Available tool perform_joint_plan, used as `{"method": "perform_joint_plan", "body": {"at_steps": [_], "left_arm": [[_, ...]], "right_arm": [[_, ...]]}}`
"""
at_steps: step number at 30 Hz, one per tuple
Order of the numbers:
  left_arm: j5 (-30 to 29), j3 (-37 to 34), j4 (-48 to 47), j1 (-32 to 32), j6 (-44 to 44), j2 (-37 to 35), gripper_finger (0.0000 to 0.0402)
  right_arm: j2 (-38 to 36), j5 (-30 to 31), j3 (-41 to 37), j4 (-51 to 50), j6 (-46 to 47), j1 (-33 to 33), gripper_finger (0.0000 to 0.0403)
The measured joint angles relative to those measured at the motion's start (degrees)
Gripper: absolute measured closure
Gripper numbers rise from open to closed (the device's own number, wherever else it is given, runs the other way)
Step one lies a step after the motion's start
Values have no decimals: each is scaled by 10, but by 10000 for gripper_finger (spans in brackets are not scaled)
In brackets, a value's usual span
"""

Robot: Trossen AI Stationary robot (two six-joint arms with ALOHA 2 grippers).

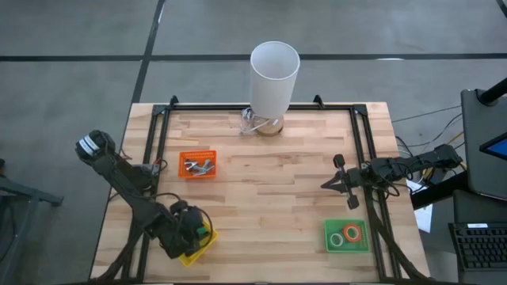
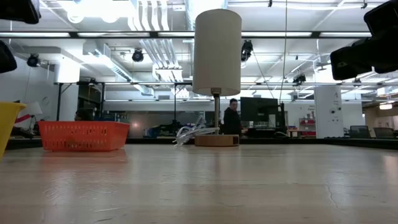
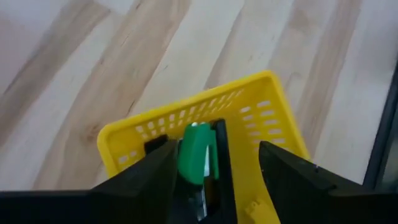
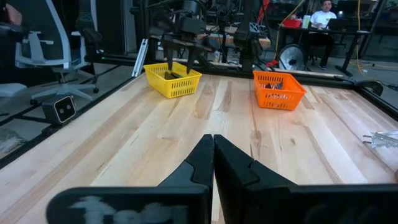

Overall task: Pick and place Stapler, Stapler remover, tape
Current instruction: Return to Home Position

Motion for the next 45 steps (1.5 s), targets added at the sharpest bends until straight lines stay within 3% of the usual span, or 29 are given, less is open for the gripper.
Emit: {"method": "perform_joint_plan", "body": {"at_steps": [4, 6, 8, 13, 15, 17, 20, 23, 26, 29, 31, 33, 34, 40, 45], "left_arm": [[-25, 10, -1, 6, 40, -3, 175], [-76, 13, 0, 14, 72, -9, 176], [-183, 16, 5, 22, 100, -13, 177], [-537, 5, 77, 45, 136, -7, 178], [-626, -2, 121, 64, 134, 4, 180], [-659, -8, 161, 92, 125, 14, 183], [-618, -12, 188, 149, 133, 30, 194], [-505, -17, 210, 217, 176, 50, 212], [-386, -25, 282, 281, 282, 69, 242], [-254, -46, 453, 327, 447, 92, 290], [-120, -66, 604, 352, 570, 107, 329], [5, -91, 734, 373, 648, 117, 368], [39, -103, 778, 383, 667, 118, 384], [32, -201, 825, 422, 690, 61, 388], [83, -289, 828, 432, 658, -32, 393]], "right_arm": [[0, 0, 0, 0, 0, 0, 394], [0, 0, 0, 0, 0, 0, 394], [0, 0, 0, 0, 0, 0, 394], [0, 0, 0, 0, 0, 0, 394], [0, 0, 0, 0, 0, 0, 394], [0, 0, 0, 0, 0, 0, 394], [0, 0, 0, 0, 0, 0, 394], [0, 0, 0, 0, 0, 0, 394], [0, 0, 0, 0, 0, 0, 394], [0, 0, 0, 0, 0, 0, 394], [0, 0, 0, 0, 0, 0, 394], [0, 0, 0, 0, 0, 0, 394], [-1, 0, 0, 0, 0, 0, 394], [0, 0, 0, 0, 0, 0, 394], [0, 0, 0, 0, 0, 0, 394]]}}
